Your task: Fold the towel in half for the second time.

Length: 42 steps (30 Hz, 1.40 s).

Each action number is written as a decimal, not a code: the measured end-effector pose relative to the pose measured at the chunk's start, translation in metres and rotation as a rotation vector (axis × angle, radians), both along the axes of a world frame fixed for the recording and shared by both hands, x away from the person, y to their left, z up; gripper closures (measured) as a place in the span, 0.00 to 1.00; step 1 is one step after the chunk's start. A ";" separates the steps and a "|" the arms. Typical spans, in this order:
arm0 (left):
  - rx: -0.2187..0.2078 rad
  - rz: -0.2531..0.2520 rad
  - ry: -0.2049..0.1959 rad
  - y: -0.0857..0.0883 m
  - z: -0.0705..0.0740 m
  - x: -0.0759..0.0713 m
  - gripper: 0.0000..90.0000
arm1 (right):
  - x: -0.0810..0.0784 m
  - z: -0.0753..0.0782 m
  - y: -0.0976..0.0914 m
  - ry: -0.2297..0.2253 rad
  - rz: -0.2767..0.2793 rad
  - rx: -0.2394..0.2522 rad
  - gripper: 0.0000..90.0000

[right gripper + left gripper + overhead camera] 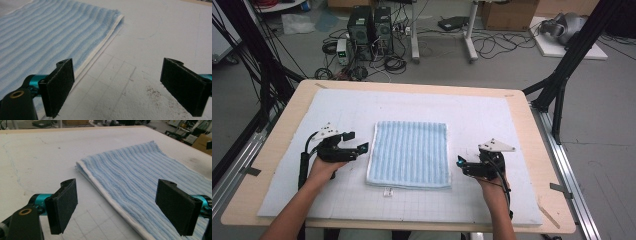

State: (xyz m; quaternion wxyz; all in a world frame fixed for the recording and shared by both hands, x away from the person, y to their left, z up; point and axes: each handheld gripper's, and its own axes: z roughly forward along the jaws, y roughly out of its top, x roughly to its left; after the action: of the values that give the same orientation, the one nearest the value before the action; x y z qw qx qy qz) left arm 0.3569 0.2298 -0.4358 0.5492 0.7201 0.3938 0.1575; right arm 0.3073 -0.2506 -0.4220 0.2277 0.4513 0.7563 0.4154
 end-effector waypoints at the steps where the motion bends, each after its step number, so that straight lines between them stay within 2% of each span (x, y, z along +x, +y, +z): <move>1: -0.008 0.010 0.001 0.001 0.002 0.005 0.21 | 0.000 0.000 0.000 0.000 0.002 0.000 0.12; 3: -0.024 0.011 0.017 0.001 0.006 0.014 0.22 | 0.000 -0.001 0.000 0.001 0.002 0.000 0.12; 10: -0.001 0.002 0.057 -0.003 0.019 0.052 0.25 | 0.001 -0.001 0.002 0.002 0.018 -0.001 0.12; 14: 0.049 -0.011 0.081 -0.008 0.019 0.072 0.28 | 0.000 -0.001 0.004 0.003 0.024 0.002 0.12; 21: 0.116 -0.041 0.106 -0.021 0.007 0.096 0.40 | 0.000 -0.002 0.003 0.010 0.022 0.011 0.12; 24: 0.167 -0.064 0.119 -0.032 0.000 0.106 0.43 | 0.000 -0.003 0.004 0.013 0.027 0.008 0.12; 29: 0.257 -0.094 0.131 -0.045 -0.010 0.112 0.51 | 0.001 -0.004 0.004 0.015 0.028 0.009 0.12; 32: 0.290 -0.124 0.129 -0.048 -0.014 0.112 0.65 | 0.001 -0.004 0.004 0.022 0.028 0.009 0.12; 33: 0.280 -0.127 0.130 -0.048 -0.014 0.112 0.69 | 0.001 -0.005 0.004 0.021 0.027 0.010 0.12; 34: 0.281 -0.146 0.129 -0.048 -0.013 0.111 0.78 | 0.001 -0.005 0.003 0.019 0.030 0.005 0.12; 36: 0.299 -0.150 0.107 -0.049 -0.013 0.110 0.91 | 0.001 -0.005 0.004 0.024 0.030 0.003 0.12; 40: 0.249 -0.138 0.132 -0.046 -0.014 0.112 0.94 | 0.004 -0.005 0.005 0.022 0.034 0.003 0.12; 42: 0.240 -0.141 0.138 -0.044 -0.014 0.112 0.95 | 0.009 -0.003 0.006 0.024 0.041 0.019 0.12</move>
State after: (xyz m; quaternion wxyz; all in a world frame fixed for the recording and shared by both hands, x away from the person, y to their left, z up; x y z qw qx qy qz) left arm 0.4686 0.1855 -0.4500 0.4405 0.8155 0.3573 0.1147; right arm 0.3161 -0.2449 -0.4250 0.2057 0.4426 0.7641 0.4218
